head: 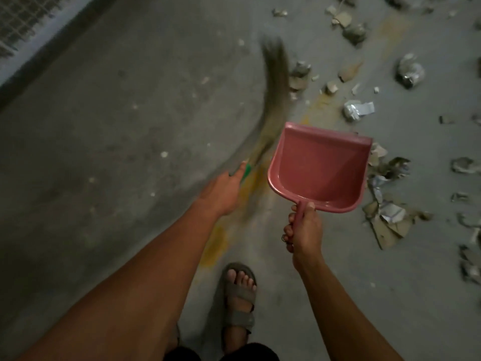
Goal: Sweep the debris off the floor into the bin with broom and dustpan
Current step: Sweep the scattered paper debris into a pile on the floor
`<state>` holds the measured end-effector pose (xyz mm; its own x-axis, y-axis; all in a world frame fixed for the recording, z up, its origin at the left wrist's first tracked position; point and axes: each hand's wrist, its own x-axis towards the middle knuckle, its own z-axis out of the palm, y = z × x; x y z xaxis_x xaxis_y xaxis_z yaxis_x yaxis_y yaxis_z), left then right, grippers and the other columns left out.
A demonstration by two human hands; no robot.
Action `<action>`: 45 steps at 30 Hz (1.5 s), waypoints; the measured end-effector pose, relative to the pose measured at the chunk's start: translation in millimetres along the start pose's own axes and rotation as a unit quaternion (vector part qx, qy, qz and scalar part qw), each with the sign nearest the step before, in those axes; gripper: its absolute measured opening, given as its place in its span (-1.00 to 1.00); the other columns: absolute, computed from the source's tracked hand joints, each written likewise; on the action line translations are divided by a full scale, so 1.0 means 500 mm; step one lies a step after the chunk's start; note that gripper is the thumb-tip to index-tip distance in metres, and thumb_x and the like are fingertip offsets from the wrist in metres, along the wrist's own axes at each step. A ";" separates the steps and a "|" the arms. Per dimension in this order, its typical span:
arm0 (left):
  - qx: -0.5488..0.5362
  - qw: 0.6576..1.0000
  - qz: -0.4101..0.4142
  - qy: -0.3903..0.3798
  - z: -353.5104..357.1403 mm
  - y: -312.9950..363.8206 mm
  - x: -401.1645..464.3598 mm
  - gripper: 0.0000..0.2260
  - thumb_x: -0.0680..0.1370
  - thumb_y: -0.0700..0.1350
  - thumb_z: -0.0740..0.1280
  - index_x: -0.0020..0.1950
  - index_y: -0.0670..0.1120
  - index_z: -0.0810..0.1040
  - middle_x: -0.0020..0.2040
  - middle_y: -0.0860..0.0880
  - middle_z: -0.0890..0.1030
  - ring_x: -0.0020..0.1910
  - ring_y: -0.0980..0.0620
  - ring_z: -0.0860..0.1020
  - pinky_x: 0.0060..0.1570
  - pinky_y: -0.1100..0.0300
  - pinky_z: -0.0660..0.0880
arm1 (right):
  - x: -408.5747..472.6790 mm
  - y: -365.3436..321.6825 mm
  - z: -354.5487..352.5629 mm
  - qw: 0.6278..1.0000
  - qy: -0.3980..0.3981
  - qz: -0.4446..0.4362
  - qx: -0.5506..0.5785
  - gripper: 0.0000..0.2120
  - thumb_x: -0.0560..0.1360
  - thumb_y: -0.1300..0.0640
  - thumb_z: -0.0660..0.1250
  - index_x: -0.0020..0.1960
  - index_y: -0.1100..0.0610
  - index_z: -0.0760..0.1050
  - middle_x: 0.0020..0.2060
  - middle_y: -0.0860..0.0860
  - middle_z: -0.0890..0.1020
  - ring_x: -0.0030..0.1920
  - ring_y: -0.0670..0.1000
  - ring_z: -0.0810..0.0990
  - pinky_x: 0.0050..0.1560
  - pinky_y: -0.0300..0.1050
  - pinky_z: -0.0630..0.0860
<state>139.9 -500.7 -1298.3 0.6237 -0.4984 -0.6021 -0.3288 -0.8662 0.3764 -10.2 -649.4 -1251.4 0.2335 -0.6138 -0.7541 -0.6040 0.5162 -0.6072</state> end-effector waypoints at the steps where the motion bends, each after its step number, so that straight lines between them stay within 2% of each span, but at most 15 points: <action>1: 0.014 1.000 0.021 -0.003 -0.001 0.036 0.009 -0.22 0.61 -0.14 0.27 0.71 0.23 -0.06 0.32 -0.22 0.49 0.29 -0.35 0.55 0.26 -0.14 0.52 | 0.011 -0.002 -0.024 1.000 0.013 0.006 0.011 -0.56 0.75 -0.19 0.04 0.05 0.08 0.54 -0.32 -0.02 0.48 -0.49 -0.04 0.35 -0.55 -0.27 0.25; 8: 0.032 0.997 0.072 0.002 0.014 0.181 -0.011 -0.17 0.58 -0.14 0.33 0.63 0.38 -0.07 0.22 -0.11 0.39 0.02 -0.32 0.61 0.06 -0.13 0.59 | 0.034 -0.020 -0.148 0.996 0.066 0.014 0.058 -0.57 0.76 -0.18 0.03 0.03 0.08 0.53 -0.31 -0.01 0.48 -0.50 -0.05 0.34 -0.53 -0.25 0.25; 10: 0.006 0.998 0.058 0.007 0.024 0.186 -0.032 -0.18 0.60 -0.08 0.37 0.67 0.31 -0.08 0.22 -0.10 0.37 0.00 -0.29 0.61 0.03 -0.13 0.60 | 0.031 -0.024 -0.165 0.995 0.069 0.011 0.073 -0.56 0.76 -0.18 0.04 0.03 0.08 0.54 -0.31 0.00 0.48 -0.50 -0.05 0.35 -0.51 -0.22 0.26; 12: -0.046 0.998 0.024 0.040 0.032 0.182 -0.054 -0.34 0.65 0.03 0.34 0.67 0.14 0.08 0.22 -0.11 0.40 0.05 -0.26 0.60 0.05 -0.14 0.59 | 0.027 -0.025 -0.175 0.994 0.072 0.012 0.083 -0.56 0.76 -0.18 0.05 0.03 0.09 0.55 -0.30 0.02 0.49 -0.49 -0.04 0.35 -0.49 -0.20 0.28; 14: -0.099 0.991 -0.028 0.081 0.034 0.174 -0.074 -0.54 0.68 0.08 0.28 0.53 -0.06 0.32 0.22 -0.17 0.43 0.13 -0.30 0.57 0.11 -0.15 0.55 | 0.021 -0.023 -0.181 0.993 0.073 0.011 0.093 -0.54 0.75 -0.20 0.05 0.03 0.09 0.56 -0.30 0.02 0.50 -0.49 -0.03 0.36 -0.49 -0.19 0.29; 16: -0.133 0.983 -0.081 0.101 0.032 0.155 -0.092 -0.62 0.68 0.03 0.28 0.41 -0.16 0.41 0.24 -0.22 0.45 0.18 -0.33 0.53 0.16 -0.15 0.49 | 0.015 -0.022 -0.185 0.992 0.077 0.010 0.101 -0.54 0.73 -0.22 0.05 0.03 0.07 0.57 -0.30 0.00 0.51 -0.49 -0.04 0.37 -0.49 -0.21 0.29; 19: -0.201 0.959 -0.165 0.113 0.025 0.104 -0.115 -0.61 0.62 -0.06 0.33 0.42 -0.11 0.38 0.24 -0.23 0.52 0.15 -0.31 0.57 0.18 -0.16 0.52 | 0.008 -0.022 -0.190 0.990 0.083 0.011 0.110 -0.54 0.74 -0.22 0.04 0.02 0.05 0.57 -0.32 -0.03 0.51 -0.51 -0.05 0.37 -0.51 -0.23 0.29; 22: -0.270 0.923 -0.251 0.114 0.025 0.049 -0.146 -0.61 0.57 -0.08 0.35 0.28 0.13 0.24 0.05 -0.17 0.60 -0.16 -0.26 0.66 -0.09 -0.25 0.66 | 0.003 -0.018 -0.199 0.989 0.084 0.006 0.121 -0.56 0.76 -0.18 0.03 0.02 0.06 0.56 -0.33 -0.03 0.50 -0.51 -0.05 0.36 -0.51 -0.22 0.28; 24: -0.318 0.892 -0.290 0.136 0.033 0.015 -0.170 -0.59 0.59 -0.15 0.35 0.23 0.17 0.18 -0.02 -0.22 0.61 -0.36 -0.20 0.64 -0.26 -0.26 0.67 | -0.001 -0.010 -0.205 0.988 0.086 0.002 0.126 -0.56 0.76 -0.16 0.02 0.01 0.07 0.56 -0.34 -0.03 0.50 -0.51 -0.05 0.36 -0.51 -0.22 0.28; 26: -0.328 0.883 -0.311 0.130 0.052 -0.007 -0.188 -0.56 0.62 -0.19 0.31 0.31 0.15 0.15 -0.02 -0.29 0.62 -0.42 -0.17 0.61 -0.27 -0.21 0.68 | -0.005 0.002 -0.210 0.988 0.090 0.010 0.129 -0.55 0.76 -0.16 0.02 0.02 0.07 0.55 -0.33 -0.02 0.50 -0.51 -0.05 0.35 -0.53 -0.25 0.26; 28: -0.295 0.896 -0.314 0.110 0.083 -0.014 -0.200 -0.41 0.63 -0.17 0.30 0.52 0.13 0.05 0.02 -0.30 0.62 -0.36 -0.23 0.64 -0.22 -0.20 0.69 | -0.011 0.018 -0.215 0.987 0.092 0.018 0.128 -0.55 0.76 -0.16 0.01 0.03 0.08 0.55 -0.33 -0.02 0.50 -0.52 -0.04 0.35 -0.56 -0.29 0.25; 31: -0.177 0.943 -0.275 0.066 0.131 0.014 -0.205 -0.21 0.60 -0.11 0.29 0.67 0.16 -0.13 0.15 -0.29 0.63 -0.09 -0.32 0.68 -0.01 -0.18 0.66 | -0.023 0.047 -0.218 0.987 0.092 0.022 0.127 -0.55 0.76 -0.16 0.01 0.02 0.07 0.55 -0.34 -0.03 0.50 -0.53 -0.05 0.36 -0.55 -0.27 0.26; 34: -0.070 0.979 -0.193 0.010 0.165 0.086 -0.190 -0.18 0.63 -0.09 0.29 0.73 0.02 -0.19 0.21 -0.28 0.61 0.11 -0.31 0.63 0.05 -0.06 0.55 | -0.034 0.074 -0.222 0.986 0.095 0.031 0.130 -0.55 0.76 -0.17 0.02 0.00 0.07 0.55 -0.36 -0.04 0.50 -0.53 -0.05 0.36 -0.51 -0.24 0.27; 39: -0.035 0.997 -0.063 -0.040 0.194 0.191 -0.160 -0.17 0.63 -0.10 0.27 0.72 0.13 -0.23 0.22 -0.25 0.53 0.15 -0.31 0.58 0.10 -0.07 0.50 | -0.051 0.107 -0.247 0.985 0.111 0.034 0.130 -0.55 0.74 -0.20 0.03 0.02 0.06 0.56 -0.35 -0.05 0.51 -0.51 -0.05 0.37 -0.51 -0.25 0.26; 45: -0.035 0.997 0.046 -0.052 0.172 0.210 -0.186 -0.16 0.65 -0.10 0.28 0.69 0.27 -0.24 0.02 -0.10 0.43 -0.01 -0.21 0.52 -0.07 -0.03 0.49 | -0.077 0.118 -0.278 0.980 0.133 0.041 0.144 -0.56 0.74 -0.20 0.01 0.03 0.06 0.53 -0.35 -0.05 0.49 -0.52 -0.06 0.35 -0.54 -0.27 0.24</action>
<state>-13.8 -548.6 -1263.2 0.5144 -0.5800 -0.6316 -0.3282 -0.8136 0.4799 -160.8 -678.3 -1223.2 -0.0375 -0.6774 -0.7347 -0.3626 0.6943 -0.6217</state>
